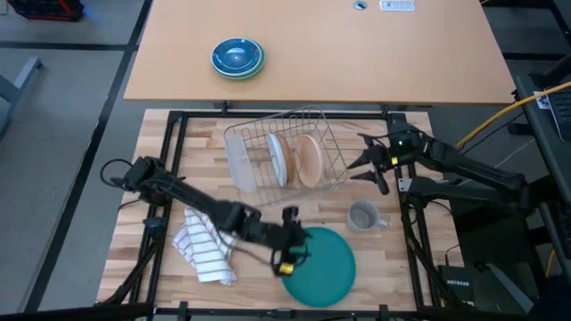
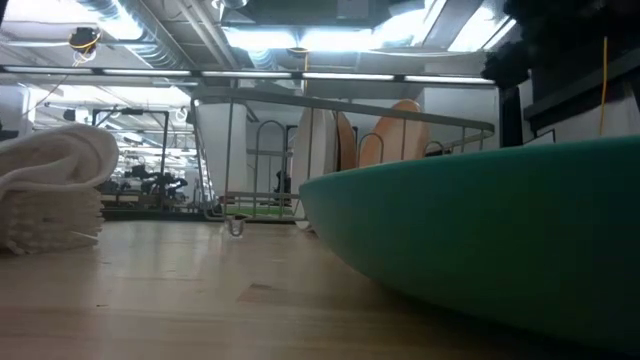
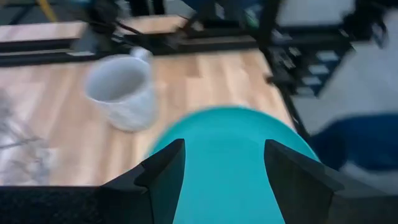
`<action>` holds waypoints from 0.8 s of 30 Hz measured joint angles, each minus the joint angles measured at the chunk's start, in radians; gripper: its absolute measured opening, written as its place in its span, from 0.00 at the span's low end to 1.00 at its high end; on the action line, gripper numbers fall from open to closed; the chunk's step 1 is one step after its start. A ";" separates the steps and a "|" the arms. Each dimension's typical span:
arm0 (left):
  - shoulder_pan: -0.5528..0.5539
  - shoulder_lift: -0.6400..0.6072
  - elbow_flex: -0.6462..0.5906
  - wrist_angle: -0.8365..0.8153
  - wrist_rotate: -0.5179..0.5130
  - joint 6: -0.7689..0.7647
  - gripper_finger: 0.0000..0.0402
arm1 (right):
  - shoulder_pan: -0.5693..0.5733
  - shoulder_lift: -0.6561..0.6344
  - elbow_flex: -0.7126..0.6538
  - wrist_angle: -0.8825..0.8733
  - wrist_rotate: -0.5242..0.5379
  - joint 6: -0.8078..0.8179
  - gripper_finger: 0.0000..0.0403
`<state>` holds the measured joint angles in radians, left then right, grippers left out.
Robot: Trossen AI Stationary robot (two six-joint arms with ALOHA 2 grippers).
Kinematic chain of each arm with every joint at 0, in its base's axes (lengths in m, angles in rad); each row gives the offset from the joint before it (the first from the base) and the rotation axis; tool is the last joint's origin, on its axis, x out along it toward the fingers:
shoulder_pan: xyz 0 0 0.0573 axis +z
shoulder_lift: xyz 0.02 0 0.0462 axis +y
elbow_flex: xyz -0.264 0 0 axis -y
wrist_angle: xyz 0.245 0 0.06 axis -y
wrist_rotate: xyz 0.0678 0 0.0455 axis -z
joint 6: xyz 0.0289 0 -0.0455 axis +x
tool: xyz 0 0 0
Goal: Sort dishes
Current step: Put the green plate in the dish rack
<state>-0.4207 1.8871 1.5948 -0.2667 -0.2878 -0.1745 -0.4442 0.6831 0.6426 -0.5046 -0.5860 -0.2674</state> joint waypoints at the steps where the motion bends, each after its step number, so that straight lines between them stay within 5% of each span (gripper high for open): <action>1: -0.022 0.002 0.000 -0.011 0.000 0.015 0.52 | 0.018 -0.016 -0.001 -0.023 0.002 0.012 0.41; 24: -0.227 0.275 -0.001 -0.037 0.022 0.245 0.52 | 0.477 -0.062 -0.001 -0.012 0.358 0.322 0.41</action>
<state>-0.6481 2.1621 1.5940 -0.3042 -0.2658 0.0701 0.0326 0.6213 0.6415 -0.5167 -0.2280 0.0550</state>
